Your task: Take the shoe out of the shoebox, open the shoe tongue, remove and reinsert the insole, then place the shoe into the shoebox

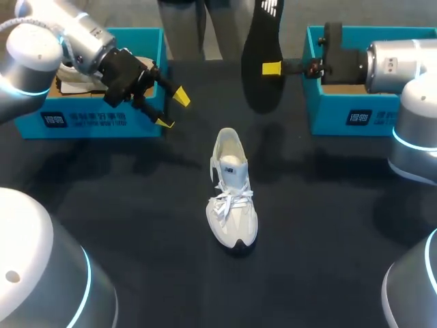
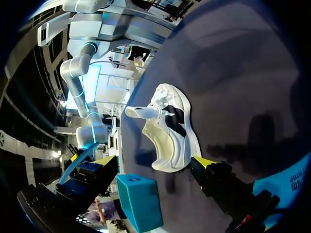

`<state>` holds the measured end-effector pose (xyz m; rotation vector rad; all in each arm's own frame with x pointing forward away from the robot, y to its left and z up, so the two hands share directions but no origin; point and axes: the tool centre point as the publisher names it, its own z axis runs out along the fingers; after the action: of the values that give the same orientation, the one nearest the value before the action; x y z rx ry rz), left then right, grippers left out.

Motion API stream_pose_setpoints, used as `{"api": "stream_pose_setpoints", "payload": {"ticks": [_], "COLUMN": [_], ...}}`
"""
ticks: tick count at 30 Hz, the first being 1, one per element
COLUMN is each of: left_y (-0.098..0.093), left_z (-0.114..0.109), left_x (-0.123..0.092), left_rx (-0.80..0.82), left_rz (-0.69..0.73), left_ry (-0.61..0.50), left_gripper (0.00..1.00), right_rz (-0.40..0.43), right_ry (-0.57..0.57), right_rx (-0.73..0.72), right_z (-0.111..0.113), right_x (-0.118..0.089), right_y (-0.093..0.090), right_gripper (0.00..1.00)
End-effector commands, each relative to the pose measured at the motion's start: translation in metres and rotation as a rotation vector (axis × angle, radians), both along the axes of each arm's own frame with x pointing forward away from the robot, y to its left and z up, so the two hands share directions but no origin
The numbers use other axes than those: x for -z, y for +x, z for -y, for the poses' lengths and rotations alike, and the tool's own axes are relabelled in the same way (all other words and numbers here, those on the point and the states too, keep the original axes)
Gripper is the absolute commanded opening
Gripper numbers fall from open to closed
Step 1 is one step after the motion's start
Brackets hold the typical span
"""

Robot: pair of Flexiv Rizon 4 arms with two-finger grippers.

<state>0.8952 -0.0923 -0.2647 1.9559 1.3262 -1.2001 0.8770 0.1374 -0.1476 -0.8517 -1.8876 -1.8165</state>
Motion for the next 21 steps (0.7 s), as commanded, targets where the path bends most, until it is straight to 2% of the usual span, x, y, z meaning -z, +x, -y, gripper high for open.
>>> {"api": "stream_pose_setpoints", "payload": {"ticks": [1,8,11,21], "left_y": [0.007,0.014,0.016,0.023], "left_z": [0.002,0.013,0.017,0.021], "left_x": [-0.004,-0.005,-0.005,-0.005], "left_rx": [0.008,0.007,0.006,-0.006], "left_rz": [0.004,0.021,0.023,0.023], "left_ry": [0.008,0.005,0.002,-0.012], "left_gripper": [1.0,1.0,1.0,1.0], "right_rz": [0.03,0.074,0.076,0.077], "right_ry": [-0.007,-0.029,-0.039,-0.057], "right_rx": [0.0,0.002,0.0,-0.012], "right_z": [-0.005,-0.009,-0.013,-0.032], "right_x": [0.006,0.028,0.04,0.063], "right_y": [0.007,0.009,0.01,0.01], "right_gripper": [0.0,0.0,0.0,0.0]}}
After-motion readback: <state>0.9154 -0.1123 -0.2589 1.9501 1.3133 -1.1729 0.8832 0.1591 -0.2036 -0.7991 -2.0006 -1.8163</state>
